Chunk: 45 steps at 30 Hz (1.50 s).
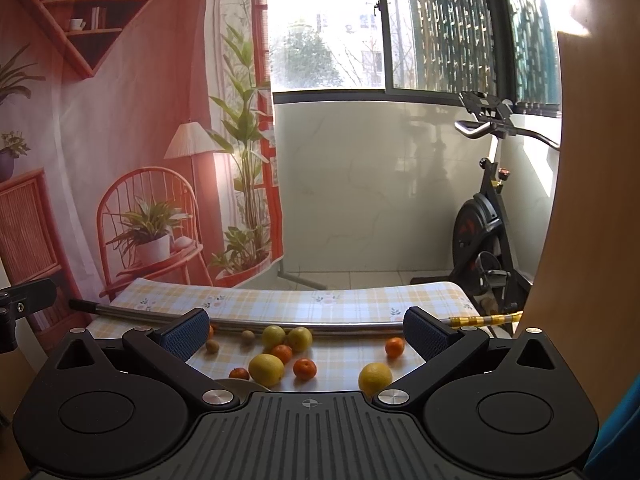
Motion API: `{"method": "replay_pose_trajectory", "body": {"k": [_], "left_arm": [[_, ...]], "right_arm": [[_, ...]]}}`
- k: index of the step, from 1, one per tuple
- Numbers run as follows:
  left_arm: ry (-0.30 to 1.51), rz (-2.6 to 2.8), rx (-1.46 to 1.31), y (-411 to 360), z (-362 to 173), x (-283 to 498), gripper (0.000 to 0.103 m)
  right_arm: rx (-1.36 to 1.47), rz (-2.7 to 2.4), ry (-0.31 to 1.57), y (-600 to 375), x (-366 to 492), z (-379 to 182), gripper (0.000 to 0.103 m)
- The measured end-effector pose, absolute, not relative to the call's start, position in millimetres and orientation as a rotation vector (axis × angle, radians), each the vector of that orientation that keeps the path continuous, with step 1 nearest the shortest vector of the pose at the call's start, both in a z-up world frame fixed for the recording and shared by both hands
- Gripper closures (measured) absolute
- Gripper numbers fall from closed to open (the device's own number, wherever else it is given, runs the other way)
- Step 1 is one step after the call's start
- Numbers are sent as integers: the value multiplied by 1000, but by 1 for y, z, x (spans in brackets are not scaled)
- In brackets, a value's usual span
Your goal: Organize fruits
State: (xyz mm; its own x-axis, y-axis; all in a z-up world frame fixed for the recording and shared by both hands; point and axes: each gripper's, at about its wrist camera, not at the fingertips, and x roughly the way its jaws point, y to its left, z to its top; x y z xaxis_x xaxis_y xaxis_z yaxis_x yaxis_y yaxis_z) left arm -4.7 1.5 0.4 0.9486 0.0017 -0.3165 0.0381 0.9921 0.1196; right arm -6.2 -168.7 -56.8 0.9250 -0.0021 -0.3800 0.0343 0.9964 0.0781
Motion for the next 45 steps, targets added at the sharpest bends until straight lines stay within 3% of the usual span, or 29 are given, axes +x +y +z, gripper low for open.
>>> {"method": "replay_pose_trajectory", "body": {"k": [45], "left_arm": [[314,-19,118,1,1,-6,0]], "right_arm": [[84,-19,383,-169,-10,-56,0]]}}
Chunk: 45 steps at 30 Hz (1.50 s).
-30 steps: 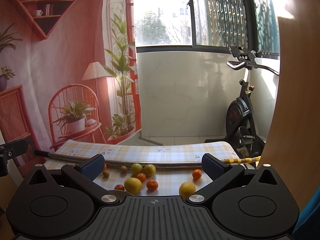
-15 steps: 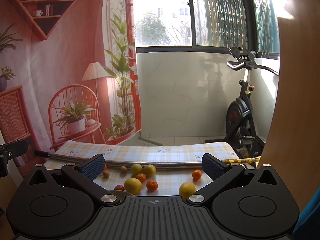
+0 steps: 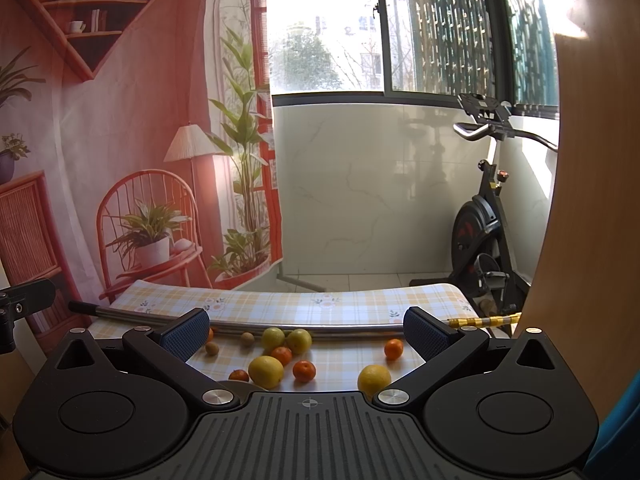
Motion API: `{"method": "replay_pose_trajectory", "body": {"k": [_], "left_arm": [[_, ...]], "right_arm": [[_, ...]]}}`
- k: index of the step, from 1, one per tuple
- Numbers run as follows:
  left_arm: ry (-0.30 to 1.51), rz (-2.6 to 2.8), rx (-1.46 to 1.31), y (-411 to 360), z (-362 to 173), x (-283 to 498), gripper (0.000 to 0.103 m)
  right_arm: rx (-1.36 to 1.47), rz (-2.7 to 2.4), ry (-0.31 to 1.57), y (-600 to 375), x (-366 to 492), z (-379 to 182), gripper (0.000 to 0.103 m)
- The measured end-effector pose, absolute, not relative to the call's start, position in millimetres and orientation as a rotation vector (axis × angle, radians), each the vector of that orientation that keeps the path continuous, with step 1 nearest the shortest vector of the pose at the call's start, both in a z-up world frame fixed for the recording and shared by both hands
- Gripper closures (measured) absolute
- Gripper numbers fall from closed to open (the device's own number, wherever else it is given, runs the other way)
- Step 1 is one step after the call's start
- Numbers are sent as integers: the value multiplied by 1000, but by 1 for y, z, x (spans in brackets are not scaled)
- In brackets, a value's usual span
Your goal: Organize fruits
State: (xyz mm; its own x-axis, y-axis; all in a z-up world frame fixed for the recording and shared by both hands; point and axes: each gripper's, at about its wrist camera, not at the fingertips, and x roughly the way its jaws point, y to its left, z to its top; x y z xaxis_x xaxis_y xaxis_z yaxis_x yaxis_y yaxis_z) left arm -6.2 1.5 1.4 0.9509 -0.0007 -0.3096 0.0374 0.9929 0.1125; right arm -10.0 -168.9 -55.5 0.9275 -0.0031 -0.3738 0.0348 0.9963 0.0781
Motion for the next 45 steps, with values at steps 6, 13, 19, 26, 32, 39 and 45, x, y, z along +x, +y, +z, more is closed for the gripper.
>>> {"method": "replay_pose_trajectory", "body": {"k": [6,13,19,26,32,39,45], "left_arm": [[333,-54,107,9,2,7,0],[351,25,86,31,-11,48,0],[368,55,112,46,-29,86,1],[337,24,40,62,-52,116,1],[383,3,70,61,-71,135,1],[488,7,55,70,-100,155,2],[550,10,34,80,-123,168,8]], "right_arm": [[89,-11,379,-170,-10,-52,0],[66,11,345,-181,9,-58,0],[57,-53,378,-205,47,-93,0],[78,-79,426,-231,90,-133,0],[40,-75,464,-250,121,-173,0],[10,-64,560,-248,151,-214,0],[26,-63,631,-249,177,-248,0]]}}
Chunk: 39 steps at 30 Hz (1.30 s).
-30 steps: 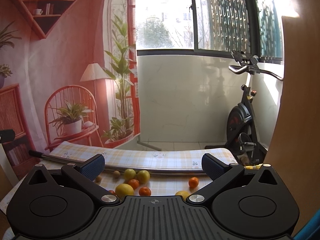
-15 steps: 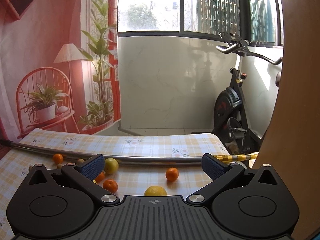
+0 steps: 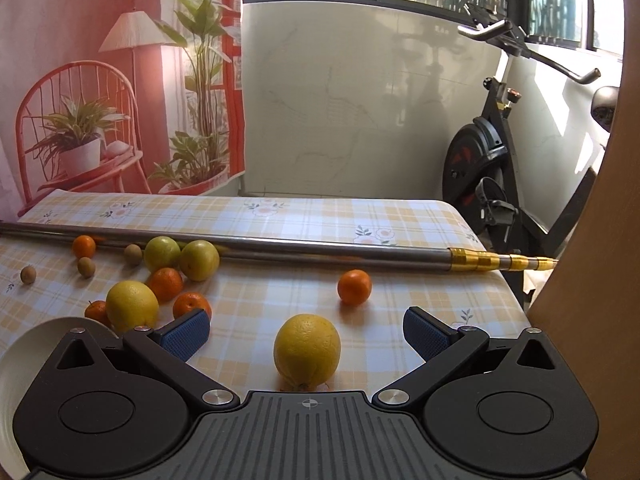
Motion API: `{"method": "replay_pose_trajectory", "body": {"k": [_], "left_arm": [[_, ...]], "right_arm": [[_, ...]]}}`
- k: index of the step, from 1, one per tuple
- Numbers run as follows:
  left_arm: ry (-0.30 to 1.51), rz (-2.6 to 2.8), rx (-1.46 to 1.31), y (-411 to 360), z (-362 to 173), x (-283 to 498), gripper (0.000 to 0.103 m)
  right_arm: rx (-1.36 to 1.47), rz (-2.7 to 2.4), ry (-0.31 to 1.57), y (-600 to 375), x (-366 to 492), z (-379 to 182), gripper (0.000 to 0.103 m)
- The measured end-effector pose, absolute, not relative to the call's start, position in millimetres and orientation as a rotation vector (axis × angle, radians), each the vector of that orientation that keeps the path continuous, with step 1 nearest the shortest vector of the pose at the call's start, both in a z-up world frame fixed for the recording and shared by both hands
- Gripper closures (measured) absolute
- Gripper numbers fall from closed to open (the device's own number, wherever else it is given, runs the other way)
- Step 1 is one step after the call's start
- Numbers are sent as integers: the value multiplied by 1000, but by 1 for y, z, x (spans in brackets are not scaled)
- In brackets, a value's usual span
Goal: Organize fruits
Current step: 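Move the right gripper to the large yellow grapefruit and close on it, then lift the grapefruit with the right gripper while the left gripper grasps a brown kiwi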
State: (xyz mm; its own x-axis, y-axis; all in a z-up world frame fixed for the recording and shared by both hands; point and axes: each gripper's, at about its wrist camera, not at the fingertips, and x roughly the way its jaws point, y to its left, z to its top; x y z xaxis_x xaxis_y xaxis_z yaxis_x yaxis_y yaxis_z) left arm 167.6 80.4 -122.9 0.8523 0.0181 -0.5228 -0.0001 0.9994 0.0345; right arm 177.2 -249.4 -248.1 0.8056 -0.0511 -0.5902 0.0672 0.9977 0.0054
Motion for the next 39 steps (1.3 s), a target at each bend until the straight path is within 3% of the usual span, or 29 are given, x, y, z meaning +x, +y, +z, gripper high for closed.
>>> {"method": "replay_pose_trajectory", "body": {"k": [8,16,28,39], "left_arm": [[647,47,68,83,-143,185,10],[674,99,-7,91,-146,194,10],[662,117,-57,90,-143,197,10],[645,121,-38,88,-142,193,10]], "right_arm": [[119,-82,717,-269,204,-287,6],[140,-58,756,-274,223,-302,27],[185,-54,795,-275,231,-312,45],[168,-64,815,-271,230,-312,52]]}}
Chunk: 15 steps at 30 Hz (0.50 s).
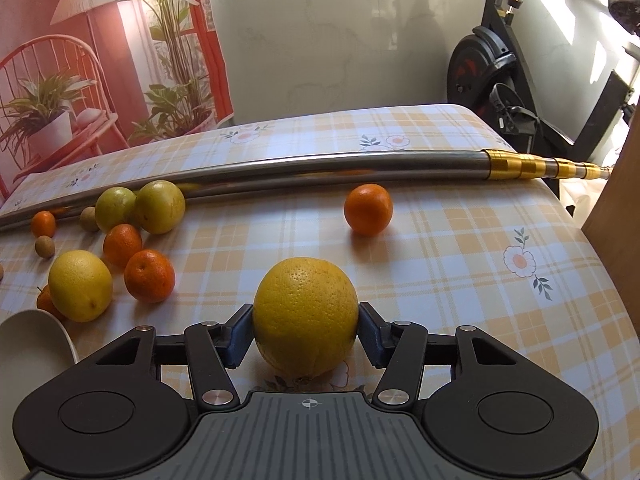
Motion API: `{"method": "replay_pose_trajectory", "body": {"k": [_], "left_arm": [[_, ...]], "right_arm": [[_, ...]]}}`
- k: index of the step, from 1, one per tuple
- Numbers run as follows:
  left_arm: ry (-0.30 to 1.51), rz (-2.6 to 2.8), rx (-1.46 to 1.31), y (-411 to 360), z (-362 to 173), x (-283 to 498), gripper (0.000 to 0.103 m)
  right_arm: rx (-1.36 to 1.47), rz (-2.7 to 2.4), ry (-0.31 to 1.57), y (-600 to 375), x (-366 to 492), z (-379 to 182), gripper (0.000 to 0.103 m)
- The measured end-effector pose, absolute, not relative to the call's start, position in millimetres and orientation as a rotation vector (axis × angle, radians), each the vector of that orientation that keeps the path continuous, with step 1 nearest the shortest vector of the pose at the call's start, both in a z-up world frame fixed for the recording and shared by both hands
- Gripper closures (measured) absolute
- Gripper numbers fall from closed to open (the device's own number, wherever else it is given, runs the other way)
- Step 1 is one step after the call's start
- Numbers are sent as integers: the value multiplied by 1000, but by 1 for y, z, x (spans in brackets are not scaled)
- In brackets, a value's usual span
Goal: Organize fruits
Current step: 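Lift the grapefruit with the right gripper while the left gripper grasps a brown kiwi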
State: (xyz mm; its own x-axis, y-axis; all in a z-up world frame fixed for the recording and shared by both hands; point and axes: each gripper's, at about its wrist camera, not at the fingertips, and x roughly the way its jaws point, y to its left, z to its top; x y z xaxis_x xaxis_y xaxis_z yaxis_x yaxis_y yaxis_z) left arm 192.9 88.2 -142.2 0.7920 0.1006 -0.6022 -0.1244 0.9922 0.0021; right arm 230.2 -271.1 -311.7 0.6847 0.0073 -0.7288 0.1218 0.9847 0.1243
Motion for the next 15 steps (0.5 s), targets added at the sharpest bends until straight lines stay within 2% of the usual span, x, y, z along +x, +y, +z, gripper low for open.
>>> {"method": "replay_pose_trajectory", "body": {"k": [11,15], "left_arm": [[677,128,-27,95,-150,198,10],[692,129,2,97,-159,208,14]], "right_arm": [[162,-40,780,-257,217,-294,52],[160,-31,773,-253,216,-289,52]]}}
